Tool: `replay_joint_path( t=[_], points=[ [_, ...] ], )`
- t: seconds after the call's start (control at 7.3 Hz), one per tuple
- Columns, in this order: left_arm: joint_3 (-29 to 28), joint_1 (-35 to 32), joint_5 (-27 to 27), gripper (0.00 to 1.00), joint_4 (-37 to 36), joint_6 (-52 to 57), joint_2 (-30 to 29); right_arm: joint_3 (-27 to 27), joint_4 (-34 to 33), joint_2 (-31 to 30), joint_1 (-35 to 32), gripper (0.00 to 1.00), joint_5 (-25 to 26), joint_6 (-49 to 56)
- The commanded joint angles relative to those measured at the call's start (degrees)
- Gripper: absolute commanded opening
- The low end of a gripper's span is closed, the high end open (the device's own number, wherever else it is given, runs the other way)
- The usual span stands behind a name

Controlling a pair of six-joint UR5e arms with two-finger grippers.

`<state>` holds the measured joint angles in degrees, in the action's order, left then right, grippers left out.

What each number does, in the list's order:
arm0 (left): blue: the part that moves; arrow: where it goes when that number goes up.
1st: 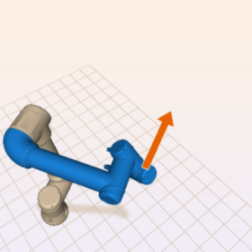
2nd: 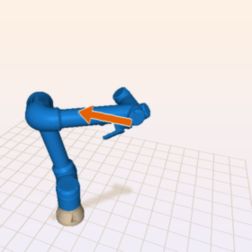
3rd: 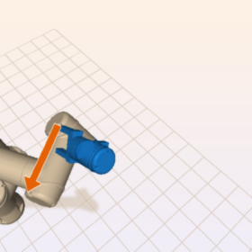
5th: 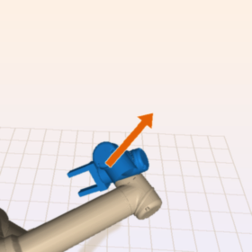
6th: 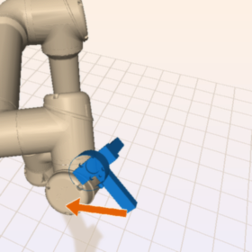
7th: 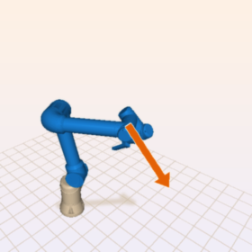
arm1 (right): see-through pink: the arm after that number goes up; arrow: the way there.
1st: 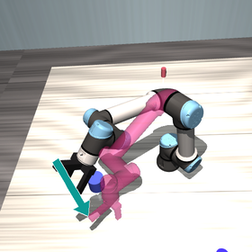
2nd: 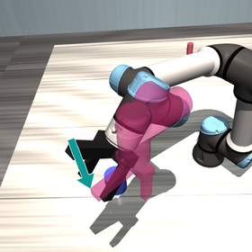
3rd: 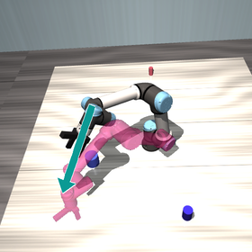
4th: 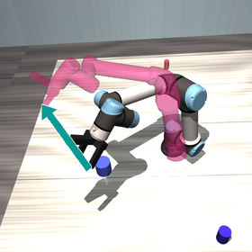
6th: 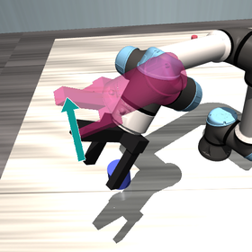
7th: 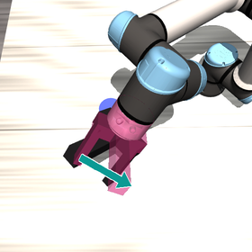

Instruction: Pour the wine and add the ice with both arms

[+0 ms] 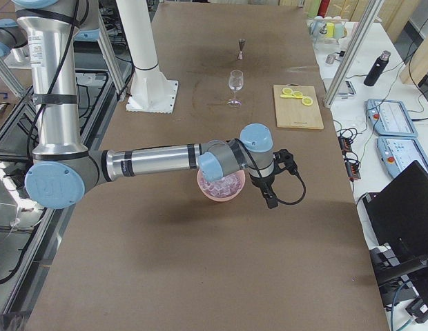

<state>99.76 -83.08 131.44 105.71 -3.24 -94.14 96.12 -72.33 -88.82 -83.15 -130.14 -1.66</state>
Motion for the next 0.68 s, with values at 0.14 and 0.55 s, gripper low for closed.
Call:
replay_joint_path(
  t=[0.14, 0.55],
  points=[
    [-0.44, 0.29, -0.13, 0.98, 8.42, -3.15, -0.69, -0.59, 0.43, -2.05, 0.00, 1.00, -0.38, -0.37],
    [-0.44, 7.46, -0.83, 0.98, 33.59, -27.41, 2.72, -0.15, 0.52, -2.93, 0.00, 1.00, -0.38, -0.28]
  ],
)
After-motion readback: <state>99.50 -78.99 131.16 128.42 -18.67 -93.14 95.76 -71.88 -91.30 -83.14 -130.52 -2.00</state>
